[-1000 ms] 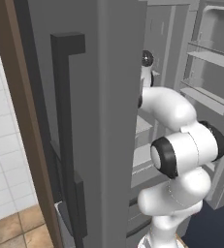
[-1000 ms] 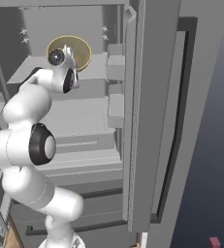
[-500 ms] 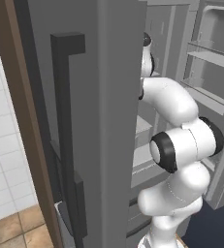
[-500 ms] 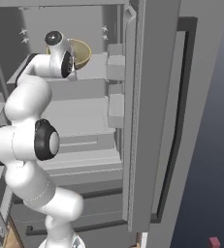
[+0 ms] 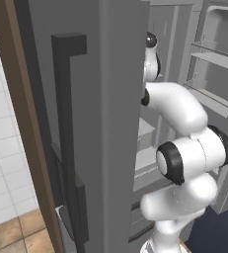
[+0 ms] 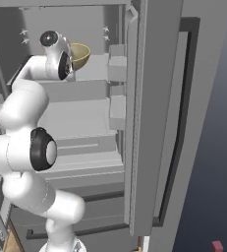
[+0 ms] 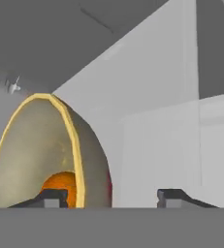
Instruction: Move the glass cup from next to the sink to the open cabinet. Then, move the bowl with the tangerine to the fridge to clear the area for faucet cleaning.
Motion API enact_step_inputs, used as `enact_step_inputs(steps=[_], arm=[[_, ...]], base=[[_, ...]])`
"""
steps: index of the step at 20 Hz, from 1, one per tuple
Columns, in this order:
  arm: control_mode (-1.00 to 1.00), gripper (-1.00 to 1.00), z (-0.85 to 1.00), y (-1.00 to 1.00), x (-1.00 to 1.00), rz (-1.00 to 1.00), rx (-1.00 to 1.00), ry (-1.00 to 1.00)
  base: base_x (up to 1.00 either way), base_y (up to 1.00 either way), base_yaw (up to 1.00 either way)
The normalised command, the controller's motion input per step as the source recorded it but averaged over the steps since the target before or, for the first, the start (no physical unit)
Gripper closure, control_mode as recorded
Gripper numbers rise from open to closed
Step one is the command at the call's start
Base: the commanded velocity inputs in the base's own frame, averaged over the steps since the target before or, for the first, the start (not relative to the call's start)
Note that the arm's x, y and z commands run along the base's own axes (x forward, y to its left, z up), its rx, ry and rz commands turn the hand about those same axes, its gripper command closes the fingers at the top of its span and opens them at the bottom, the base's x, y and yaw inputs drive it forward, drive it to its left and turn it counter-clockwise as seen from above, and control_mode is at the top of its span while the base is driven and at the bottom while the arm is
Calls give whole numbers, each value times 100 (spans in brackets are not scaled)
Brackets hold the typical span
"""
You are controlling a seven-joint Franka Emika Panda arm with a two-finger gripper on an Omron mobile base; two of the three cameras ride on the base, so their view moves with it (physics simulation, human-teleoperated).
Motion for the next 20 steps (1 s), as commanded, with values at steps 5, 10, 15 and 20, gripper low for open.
enact_step_inputs(steps=[5, 10, 15, 20], arm=[[-100, -100, 31, -2, -96, 0, 0, -32], [-100, -100, 50, 0, -100, -2, 1, -34], [-100, -100, 9, -14, -100, -8, 9, -9], [-100, -100, 0, -42, -100, -10, 17, 15]], base=[[0, 0, 0], [0, 0, 0], [0, 0, 0], [0, 0, 0]])
